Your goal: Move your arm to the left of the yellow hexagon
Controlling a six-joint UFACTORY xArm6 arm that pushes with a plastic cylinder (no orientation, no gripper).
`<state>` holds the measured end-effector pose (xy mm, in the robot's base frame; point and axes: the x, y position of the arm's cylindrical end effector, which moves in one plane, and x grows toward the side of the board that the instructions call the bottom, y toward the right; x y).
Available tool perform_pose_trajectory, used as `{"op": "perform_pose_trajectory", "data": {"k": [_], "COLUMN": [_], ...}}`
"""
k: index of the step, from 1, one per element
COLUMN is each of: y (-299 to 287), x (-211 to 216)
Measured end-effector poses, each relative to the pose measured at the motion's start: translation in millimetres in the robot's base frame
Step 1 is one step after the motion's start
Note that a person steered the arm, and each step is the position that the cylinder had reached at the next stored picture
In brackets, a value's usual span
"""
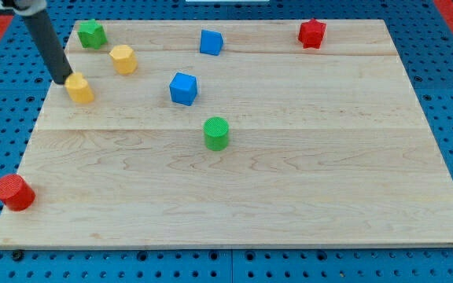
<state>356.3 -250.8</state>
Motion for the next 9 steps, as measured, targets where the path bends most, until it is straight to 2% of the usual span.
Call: {"op": "perform_pose_trajectory", "data": {"k": [1, 2, 9], "y": [-2.5, 0.9, 24.3], "x": [5.2, -24.9, -29.6]}}
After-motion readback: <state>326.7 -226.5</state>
